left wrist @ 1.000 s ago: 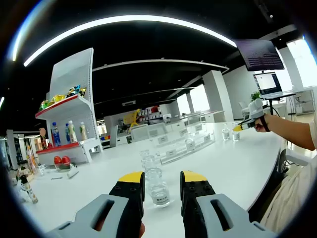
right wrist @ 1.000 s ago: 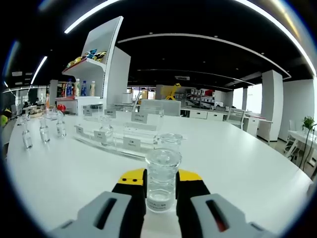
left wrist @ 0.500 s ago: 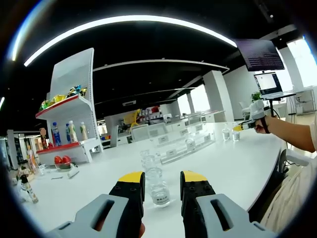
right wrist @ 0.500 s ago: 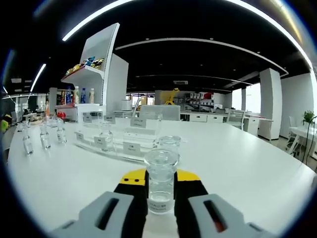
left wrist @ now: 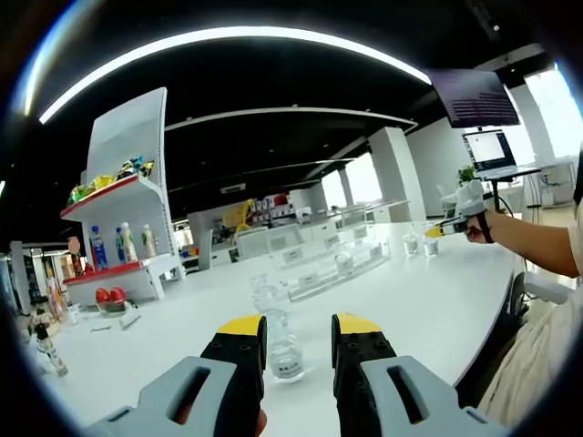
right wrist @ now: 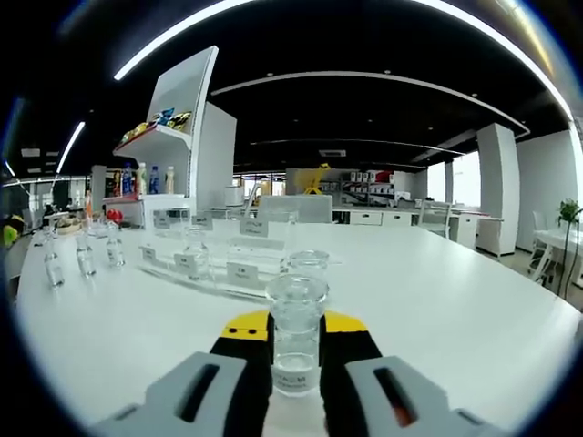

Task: Identify the label on the chemical reagent bottle, grasp the chemical reagent bottle, and place it in the designated position on the reagent rack

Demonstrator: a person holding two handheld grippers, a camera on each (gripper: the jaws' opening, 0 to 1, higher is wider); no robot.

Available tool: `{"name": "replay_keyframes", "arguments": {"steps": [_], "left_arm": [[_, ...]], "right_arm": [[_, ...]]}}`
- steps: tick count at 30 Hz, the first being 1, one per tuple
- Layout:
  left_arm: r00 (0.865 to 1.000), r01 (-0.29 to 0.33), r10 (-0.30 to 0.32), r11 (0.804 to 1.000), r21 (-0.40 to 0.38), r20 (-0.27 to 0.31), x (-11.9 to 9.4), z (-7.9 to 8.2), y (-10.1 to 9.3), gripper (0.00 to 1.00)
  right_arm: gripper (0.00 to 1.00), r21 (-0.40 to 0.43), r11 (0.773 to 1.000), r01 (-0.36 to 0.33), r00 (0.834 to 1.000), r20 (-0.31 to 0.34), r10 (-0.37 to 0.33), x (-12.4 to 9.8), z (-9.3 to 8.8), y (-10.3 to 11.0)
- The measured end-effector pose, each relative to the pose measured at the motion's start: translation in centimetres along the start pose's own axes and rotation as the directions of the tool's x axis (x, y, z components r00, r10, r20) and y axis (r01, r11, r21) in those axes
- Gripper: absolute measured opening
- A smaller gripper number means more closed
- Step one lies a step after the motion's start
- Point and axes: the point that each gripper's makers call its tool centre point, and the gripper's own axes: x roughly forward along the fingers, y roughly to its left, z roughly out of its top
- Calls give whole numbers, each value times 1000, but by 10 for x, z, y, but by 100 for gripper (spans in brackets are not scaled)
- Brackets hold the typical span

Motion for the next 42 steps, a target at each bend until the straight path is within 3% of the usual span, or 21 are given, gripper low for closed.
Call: {"name": "replay_keyframes", "arguments": {"steps": [18, 33, 42], "left_arm": [[1000, 8, -8, 1000, 8, 6, -2, 3, -7, 29], [1000, 6, -6, 1000, 10, 25, -9, 11, -10, 29], [1000, 3, -3, 1000, 9, 27, -11, 12, -12, 29]], "right_arm": [[18, 3, 1000, 9, 999, 39, -9, -15, 14, -4], [18, -21, 1000, -10, 999, 45, 11, -30, 31, 4], [18, -44, 999, -16, 999, 30, 18, -39, 27, 6]]}}
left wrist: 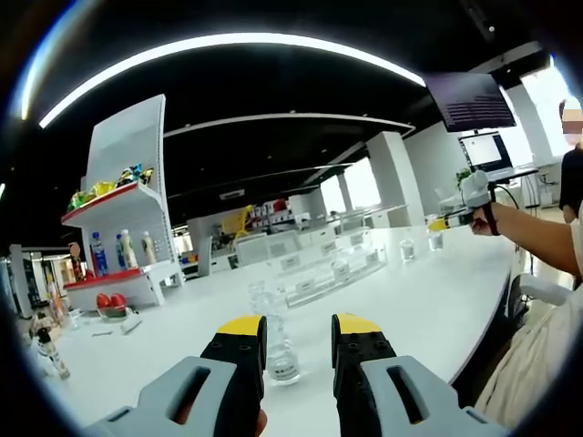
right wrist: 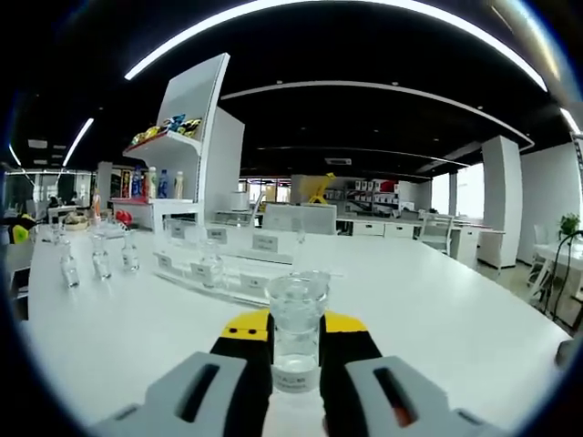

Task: Identify the label on the chemical reagent bottle, grasp the chemical reagent bottle, and place it in the designated position on the reagent rack

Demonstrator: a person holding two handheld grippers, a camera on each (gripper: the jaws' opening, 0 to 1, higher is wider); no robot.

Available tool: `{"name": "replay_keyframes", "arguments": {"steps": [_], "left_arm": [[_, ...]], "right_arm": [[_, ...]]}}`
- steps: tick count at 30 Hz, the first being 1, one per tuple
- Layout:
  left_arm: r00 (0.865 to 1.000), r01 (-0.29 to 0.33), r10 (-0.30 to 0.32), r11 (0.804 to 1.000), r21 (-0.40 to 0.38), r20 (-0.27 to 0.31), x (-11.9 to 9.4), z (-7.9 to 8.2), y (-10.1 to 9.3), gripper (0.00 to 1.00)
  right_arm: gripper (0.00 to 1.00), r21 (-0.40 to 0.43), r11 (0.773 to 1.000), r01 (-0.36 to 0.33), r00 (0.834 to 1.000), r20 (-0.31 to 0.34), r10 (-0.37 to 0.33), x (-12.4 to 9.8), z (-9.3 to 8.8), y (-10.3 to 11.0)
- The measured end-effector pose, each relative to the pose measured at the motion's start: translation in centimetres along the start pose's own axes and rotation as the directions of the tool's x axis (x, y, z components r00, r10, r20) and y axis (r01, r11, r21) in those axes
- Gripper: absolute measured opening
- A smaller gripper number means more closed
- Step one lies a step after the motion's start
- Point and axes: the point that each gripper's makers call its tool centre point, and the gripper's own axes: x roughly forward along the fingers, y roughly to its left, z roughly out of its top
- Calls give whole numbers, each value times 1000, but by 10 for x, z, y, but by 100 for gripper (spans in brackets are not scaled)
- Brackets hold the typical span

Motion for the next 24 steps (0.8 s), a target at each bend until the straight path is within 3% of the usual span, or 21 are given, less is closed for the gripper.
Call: {"name": "replay_keyframes", "arguments": {"steps": [8, 24], "left_arm": [[1000, 8, -8, 1000, 6, 3, 0, 3, -5, 29], [1000, 7, -6, 1000, -3, 20, -6, 4, -3, 29]], "right_arm": [[19, 8, 1000, -14, 1000, 9, 14, -12, 11, 2], [19, -16, 999, -41, 997, 60, 42, -36, 53, 11]]}}
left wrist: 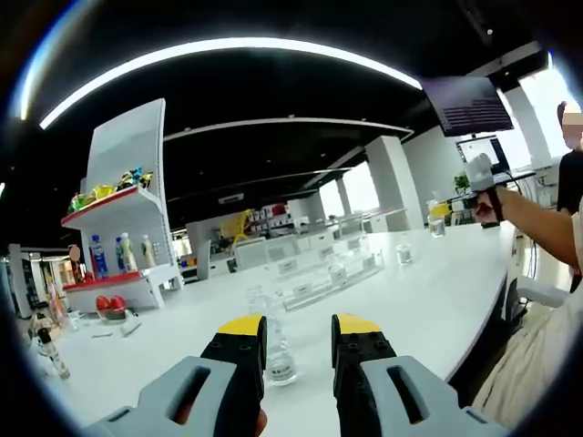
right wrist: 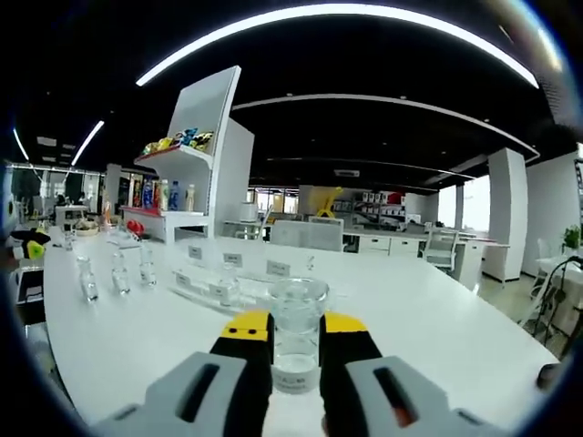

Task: Identify the label on the chemical reagent bottle, grasp the chemical reagent bottle, and place it in the designated position on the reagent rack

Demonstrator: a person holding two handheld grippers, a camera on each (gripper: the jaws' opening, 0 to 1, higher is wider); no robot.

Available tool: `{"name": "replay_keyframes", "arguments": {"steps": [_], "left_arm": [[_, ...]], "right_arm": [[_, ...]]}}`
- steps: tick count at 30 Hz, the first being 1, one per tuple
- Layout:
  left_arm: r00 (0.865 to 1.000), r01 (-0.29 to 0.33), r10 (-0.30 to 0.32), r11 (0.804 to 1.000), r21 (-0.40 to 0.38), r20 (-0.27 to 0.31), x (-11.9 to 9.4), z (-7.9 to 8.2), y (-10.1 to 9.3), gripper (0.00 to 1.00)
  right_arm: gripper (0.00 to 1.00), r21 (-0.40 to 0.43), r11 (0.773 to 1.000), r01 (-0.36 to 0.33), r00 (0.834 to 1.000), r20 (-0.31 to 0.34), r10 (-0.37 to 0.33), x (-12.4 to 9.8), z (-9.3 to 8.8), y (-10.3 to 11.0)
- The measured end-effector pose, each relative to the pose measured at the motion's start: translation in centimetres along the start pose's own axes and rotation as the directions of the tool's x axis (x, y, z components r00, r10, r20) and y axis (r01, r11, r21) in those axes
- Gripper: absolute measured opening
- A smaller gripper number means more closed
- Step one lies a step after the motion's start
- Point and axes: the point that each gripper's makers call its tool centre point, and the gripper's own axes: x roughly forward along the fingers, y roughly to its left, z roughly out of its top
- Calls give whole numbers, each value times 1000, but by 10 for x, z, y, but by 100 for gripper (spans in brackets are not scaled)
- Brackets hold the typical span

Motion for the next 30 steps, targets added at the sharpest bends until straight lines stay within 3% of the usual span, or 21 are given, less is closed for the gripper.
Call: {"name": "replay_keyframes", "arguments": {"steps": [6, 18, 30], "left_arm": [[1000, 2, -2, 1000, -3, -5, -1, -2, 2, 29], [1000, 14, -14, 1000, -2, -12, -1, -3, 1, 29], [998, 47, -47, 999, -3, -41, 1, -11, -2, 29]], "right_arm": [[19, 3, 1000, -22, 1000, 14, 22, -2, 12, 9], [19, 6, 998, -60, 996, 64, 59, 2, 55, 17], [19, -16, 999, -48, 994, 98, 50, 12, 94, 16]]}}
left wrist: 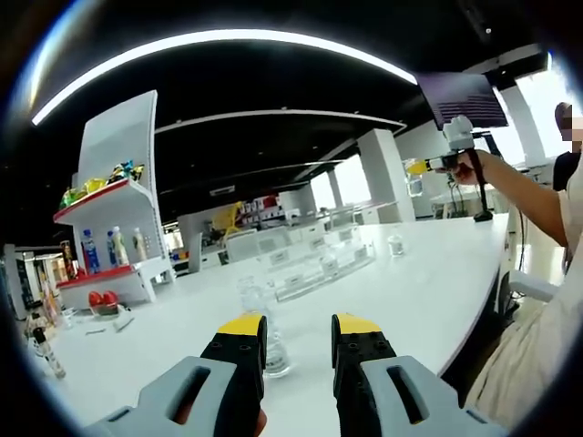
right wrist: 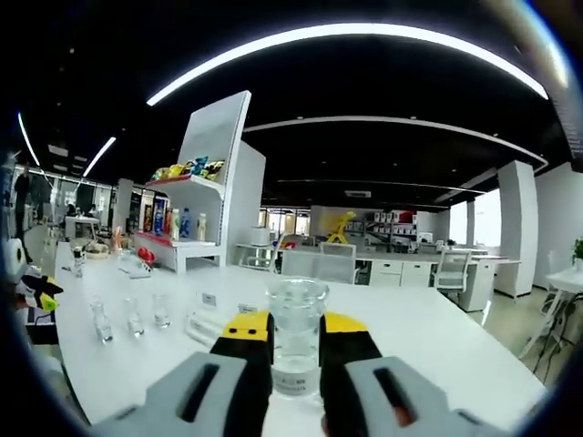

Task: Identify the label on the chemical reagent bottle, grasp the chemical reagent bottle, and place it in the designated position on the reagent rack

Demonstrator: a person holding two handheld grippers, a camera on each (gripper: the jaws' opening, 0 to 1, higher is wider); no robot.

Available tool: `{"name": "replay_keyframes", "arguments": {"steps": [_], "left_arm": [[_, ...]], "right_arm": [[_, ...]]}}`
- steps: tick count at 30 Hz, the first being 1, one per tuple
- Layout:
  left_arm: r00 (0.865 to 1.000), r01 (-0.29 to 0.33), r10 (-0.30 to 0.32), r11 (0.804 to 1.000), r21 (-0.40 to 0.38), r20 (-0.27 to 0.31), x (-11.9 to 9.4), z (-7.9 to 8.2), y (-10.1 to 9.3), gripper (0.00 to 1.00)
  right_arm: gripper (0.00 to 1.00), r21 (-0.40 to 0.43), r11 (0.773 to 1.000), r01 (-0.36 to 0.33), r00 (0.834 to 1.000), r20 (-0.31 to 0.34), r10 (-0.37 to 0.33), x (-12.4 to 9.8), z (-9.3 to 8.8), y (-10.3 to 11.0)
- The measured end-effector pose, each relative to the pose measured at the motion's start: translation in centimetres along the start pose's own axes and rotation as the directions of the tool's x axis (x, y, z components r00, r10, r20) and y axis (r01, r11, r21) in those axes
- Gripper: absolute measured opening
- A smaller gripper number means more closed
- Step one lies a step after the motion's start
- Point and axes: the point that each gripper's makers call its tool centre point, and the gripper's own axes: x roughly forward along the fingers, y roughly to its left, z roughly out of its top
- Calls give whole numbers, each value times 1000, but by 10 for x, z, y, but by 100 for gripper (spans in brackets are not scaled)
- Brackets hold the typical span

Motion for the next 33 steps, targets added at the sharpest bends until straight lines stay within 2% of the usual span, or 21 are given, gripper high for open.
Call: {"name": "replay_keyframes", "arguments": {"steps": [10, 22, 33], "left_arm": [[999, 19, -19, 1000, -17, -32, 2, -12, 2, 29], [998, 51, -52, 998, -25, -32, 4, -12, -3, 29], [997, 65, -66, 998, -25, -34, 5, -12, -5, 29]], "right_arm": [[19, -20, 1000, -10, 1000, 15, 11, 16, 22, 2], [19, -37, 999, -17, 1000, 23, 18, 36, 37, -1], [19, -41, 999, -29, 999, 40, 31, 60, 59, 3]]}}
